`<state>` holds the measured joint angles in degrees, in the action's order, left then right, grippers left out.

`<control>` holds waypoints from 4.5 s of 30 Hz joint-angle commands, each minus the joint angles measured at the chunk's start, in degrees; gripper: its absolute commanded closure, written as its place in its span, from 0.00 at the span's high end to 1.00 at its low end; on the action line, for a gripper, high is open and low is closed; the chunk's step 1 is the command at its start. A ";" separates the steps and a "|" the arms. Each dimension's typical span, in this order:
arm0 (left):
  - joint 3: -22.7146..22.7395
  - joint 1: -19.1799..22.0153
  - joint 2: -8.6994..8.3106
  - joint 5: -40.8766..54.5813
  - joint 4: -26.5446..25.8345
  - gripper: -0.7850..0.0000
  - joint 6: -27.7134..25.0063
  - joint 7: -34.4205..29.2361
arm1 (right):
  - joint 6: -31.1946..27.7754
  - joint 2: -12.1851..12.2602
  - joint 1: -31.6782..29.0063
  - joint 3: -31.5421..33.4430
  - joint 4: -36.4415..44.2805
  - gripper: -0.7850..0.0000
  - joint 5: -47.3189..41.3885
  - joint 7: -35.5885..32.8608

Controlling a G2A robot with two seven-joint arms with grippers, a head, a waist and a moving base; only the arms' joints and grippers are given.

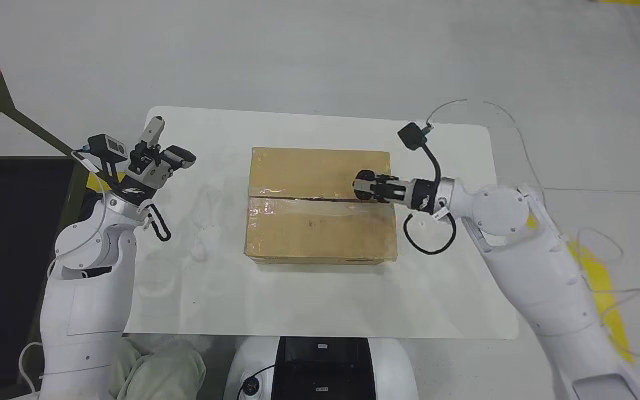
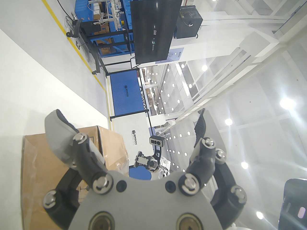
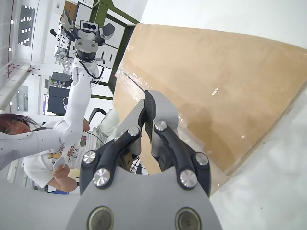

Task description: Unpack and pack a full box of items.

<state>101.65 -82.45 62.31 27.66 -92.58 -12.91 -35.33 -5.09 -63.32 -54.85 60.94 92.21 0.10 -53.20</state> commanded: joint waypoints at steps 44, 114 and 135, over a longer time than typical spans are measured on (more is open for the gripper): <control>0.00 0.00 0.00 0.00 0.00 1.00 0.00 0.00 | 7.33 -10.58 22.10 -22.37 -16.90 0.00 -18.65 -1.31; 0.00 0.00 0.00 0.00 0.00 1.00 0.00 0.00 | 35.22 -11.37 11.01 -12.62 -8.80 0.00 -0.53 -5.07; 0.00 0.00 0.00 0.00 0.00 1.00 0.00 0.00 | 44.43 -4.76 1.38 -1.00 5.06 0.00 12.55 -11.73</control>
<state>101.65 -82.45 62.31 27.66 -92.58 -12.91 -35.33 39.25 -68.33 -53.01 59.66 97.12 12.43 -65.08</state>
